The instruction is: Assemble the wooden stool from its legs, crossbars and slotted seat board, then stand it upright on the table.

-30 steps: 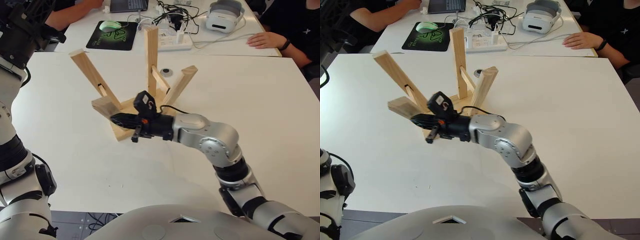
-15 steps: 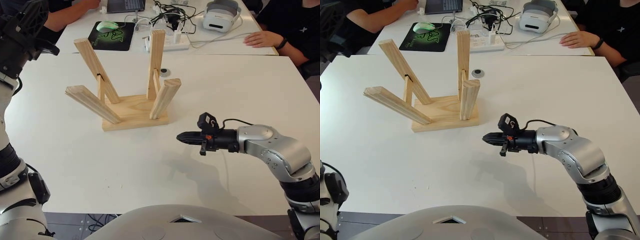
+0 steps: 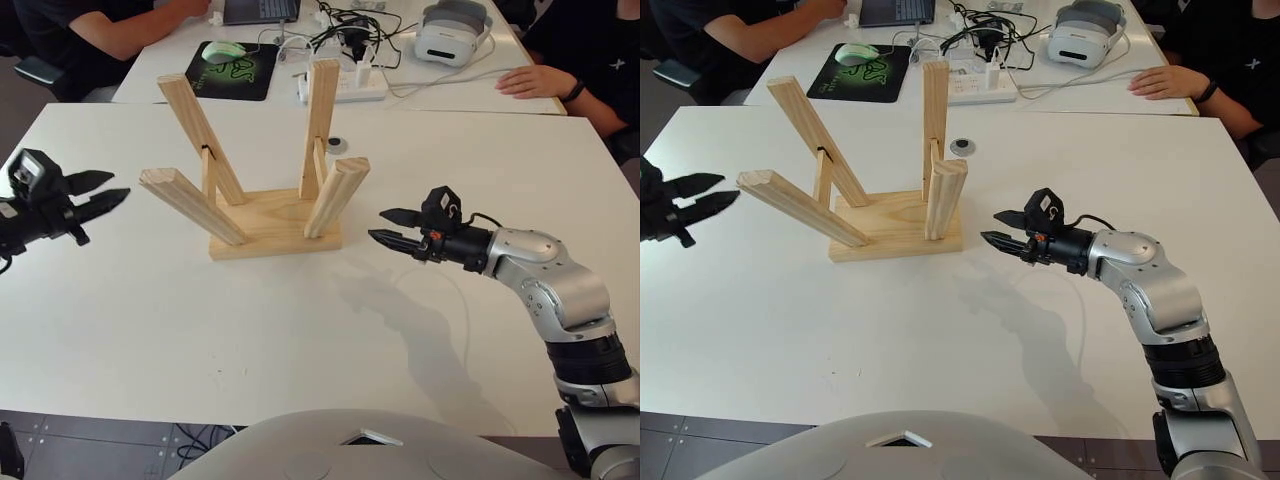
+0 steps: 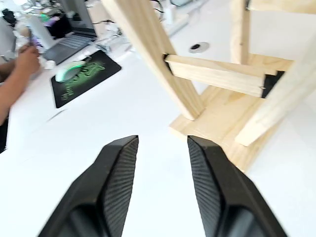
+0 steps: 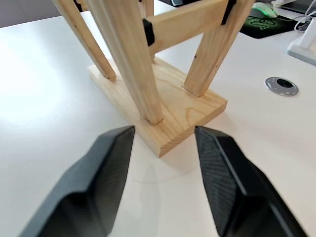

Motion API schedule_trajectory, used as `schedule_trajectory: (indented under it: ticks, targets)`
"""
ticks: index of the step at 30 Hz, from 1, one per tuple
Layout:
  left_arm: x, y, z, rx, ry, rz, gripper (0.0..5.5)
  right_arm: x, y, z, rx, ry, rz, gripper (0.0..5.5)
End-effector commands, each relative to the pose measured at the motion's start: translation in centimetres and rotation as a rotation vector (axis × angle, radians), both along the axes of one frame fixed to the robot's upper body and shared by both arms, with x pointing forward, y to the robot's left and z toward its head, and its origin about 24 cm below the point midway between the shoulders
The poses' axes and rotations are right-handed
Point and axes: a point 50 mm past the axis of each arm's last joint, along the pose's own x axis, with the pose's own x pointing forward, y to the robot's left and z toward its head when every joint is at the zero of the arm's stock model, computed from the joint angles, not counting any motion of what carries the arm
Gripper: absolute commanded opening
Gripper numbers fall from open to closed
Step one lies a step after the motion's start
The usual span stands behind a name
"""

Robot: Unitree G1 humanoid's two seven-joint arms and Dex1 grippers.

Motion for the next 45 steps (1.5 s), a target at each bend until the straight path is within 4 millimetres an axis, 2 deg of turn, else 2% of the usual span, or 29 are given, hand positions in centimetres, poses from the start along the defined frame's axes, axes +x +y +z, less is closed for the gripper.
schedule_trajectory:
  ticks: [1, 7, 15, 17, 22, 26, 30, 34, 39, 42, 45]
  targets:
    - [0.3, -2.7, -0.6, -0.021, 0.002, -0.113, 1.94, 1.2, 2.0, 1.1, 0.029, -0.087, 0.043, 2.84]
    - [0.8, -3.9, -0.5, -0.011, 0.015, -0.172, 1.94, 2.1, 3.7, 1.8, 0.066, -0.134, 0.070, 2.84]
    - [0.6, -3.2, -1.8, 0.190, 0.147, -0.242, 1.94, 2.0, 5.1, 2.3, 0.106, -0.138, 0.135, 2.84]
    - [0.7, -3.0, -1.9, 0.222, 0.155, -0.248, 1.94, 2.0, 5.1, 2.3, 0.118, -0.131, 0.146, 2.60]
    - [1.2, -3.8, -1.2, 0.164, 0.111, -0.263, 1.94, 1.7, 4.9, 2.2, 0.122, -0.094, 0.166, 1.93]
    - [1.5, -5.4, -0.3, 0.072, 0.063, -0.305, 1.94, 1.3, 4.4, 2.1, 0.117, -0.049, 0.194, 1.50]
    - [1.3, -6.8, 0.0, 0.015, 0.086, -0.362, 1.94, 1.2, 4.3, 2.2, 0.123, -0.022, 0.212, 1.44]
    - [2.0, -7.3, 0.4, 0.000, 0.077, -0.376, 1.94, 1.0, 4.3, 2.2, 0.118, -0.005, 0.240, 1.44]
    - [1.8, -8.2, 0.9, -0.058, 0.120, -0.431, 1.94, 0.0, 4.0, 2.7, 0.146, 0.060, 0.327, 1.41]
    - [0.9, -8.5, 0.6, -0.064, 0.209, -0.462, 1.94, -0.7, 3.7, 2.8, 0.138, 0.102, 0.383, 1.34]
    - [-0.9, -8.4, -0.5, -0.029, 0.358, -0.486, 1.94, -1.7, 3.5, 3.3, 0.165, 0.156, 0.449, 1.32]
